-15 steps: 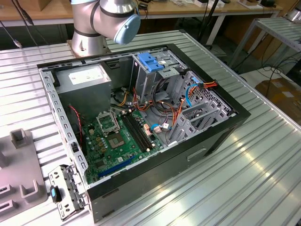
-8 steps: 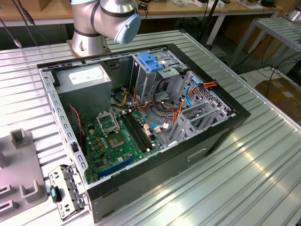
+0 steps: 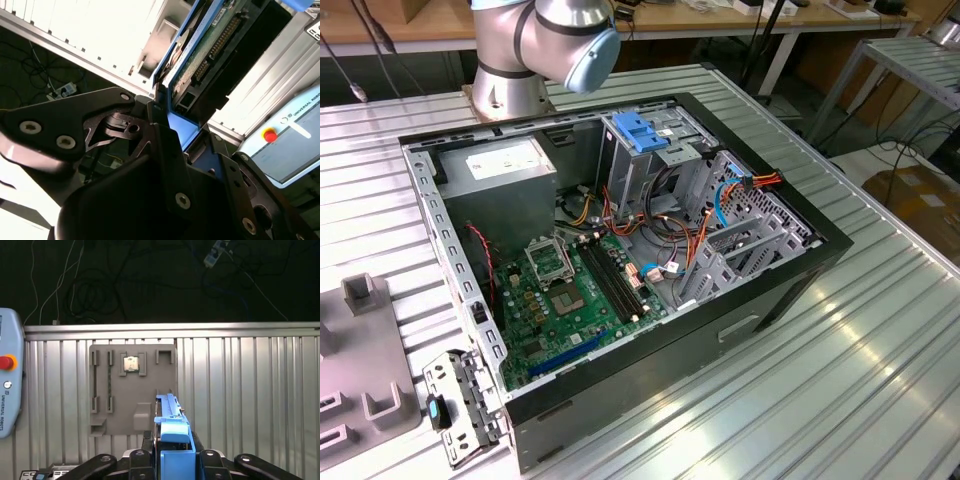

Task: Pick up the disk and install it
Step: 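Pick up the disk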

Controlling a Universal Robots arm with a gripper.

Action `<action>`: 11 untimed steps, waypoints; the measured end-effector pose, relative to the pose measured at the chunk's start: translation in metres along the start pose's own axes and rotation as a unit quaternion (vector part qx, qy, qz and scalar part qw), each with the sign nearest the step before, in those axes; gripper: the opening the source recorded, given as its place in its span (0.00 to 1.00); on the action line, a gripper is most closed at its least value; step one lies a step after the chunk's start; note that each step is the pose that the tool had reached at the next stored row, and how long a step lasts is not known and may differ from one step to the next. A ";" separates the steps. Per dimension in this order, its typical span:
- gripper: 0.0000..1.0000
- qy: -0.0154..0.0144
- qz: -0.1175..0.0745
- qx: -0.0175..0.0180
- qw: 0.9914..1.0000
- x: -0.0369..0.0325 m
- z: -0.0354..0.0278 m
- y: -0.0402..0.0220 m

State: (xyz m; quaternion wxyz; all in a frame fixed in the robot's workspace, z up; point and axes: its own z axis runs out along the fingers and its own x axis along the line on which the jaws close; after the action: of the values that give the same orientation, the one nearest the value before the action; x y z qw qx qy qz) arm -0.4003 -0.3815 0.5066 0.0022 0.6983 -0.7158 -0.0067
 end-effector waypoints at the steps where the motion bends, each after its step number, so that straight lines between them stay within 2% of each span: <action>1: 0.37 0.000 0.000 0.000 1.000 0.0002 0.0001 -0.0024; 6: 0.37 0.000 0.000 0.000 1.000 0.0009 0.0005 -0.0166; 9: 0.37 0.000 0.000 0.000 1.000 0.0018 0.0009 -0.0302; 11: 0.37 0.000 0.000 0.000 1.000 0.0019 0.0011 -0.0348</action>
State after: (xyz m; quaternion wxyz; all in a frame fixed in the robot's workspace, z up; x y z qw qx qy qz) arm -0.3656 -0.3842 0.5051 0.0022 0.6983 -0.7158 -0.0068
